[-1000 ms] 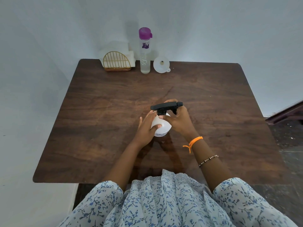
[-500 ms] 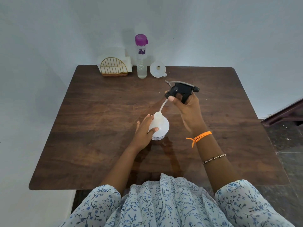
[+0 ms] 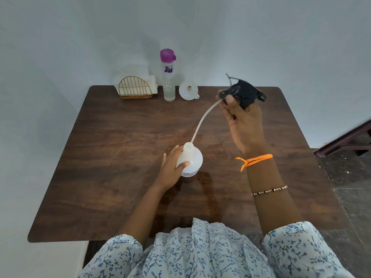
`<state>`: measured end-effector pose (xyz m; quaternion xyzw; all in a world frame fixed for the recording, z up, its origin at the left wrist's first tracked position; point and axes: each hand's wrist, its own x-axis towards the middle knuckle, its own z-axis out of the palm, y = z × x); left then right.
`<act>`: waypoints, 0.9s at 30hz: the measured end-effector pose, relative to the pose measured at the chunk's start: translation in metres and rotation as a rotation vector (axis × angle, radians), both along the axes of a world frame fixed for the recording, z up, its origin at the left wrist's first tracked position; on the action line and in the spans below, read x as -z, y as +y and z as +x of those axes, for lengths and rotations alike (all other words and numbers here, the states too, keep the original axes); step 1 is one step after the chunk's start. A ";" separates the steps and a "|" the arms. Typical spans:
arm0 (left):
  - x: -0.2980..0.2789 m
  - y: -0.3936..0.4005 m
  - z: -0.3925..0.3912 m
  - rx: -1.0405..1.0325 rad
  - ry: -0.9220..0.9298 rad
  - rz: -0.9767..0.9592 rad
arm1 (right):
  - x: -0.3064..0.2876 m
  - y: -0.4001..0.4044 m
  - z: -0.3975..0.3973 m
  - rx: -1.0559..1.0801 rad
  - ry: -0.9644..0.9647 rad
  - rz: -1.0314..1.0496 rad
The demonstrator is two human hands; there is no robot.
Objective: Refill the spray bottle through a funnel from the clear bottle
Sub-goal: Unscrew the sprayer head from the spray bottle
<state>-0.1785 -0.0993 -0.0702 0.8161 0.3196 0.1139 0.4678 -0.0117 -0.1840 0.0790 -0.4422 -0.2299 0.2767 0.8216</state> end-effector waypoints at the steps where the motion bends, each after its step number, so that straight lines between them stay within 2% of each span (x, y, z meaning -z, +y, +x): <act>1: 0.000 0.000 0.000 0.000 -0.002 -0.001 | -0.002 -0.001 0.005 0.013 0.039 0.027; 4: 0.000 0.000 0.000 -0.001 0.002 -0.011 | -0.004 -0.004 0.018 0.068 0.120 0.053; 9: -0.001 0.000 0.001 -0.001 -0.008 -0.001 | 0.005 -0.015 0.034 0.136 0.238 -0.020; 21: 0.001 0.002 0.001 0.005 -0.014 0.004 | 0.093 -0.014 0.026 0.162 0.218 -0.607; 27: 0.002 0.002 0.001 0.005 0.011 0.013 | 0.148 -0.014 0.019 0.078 0.441 -0.748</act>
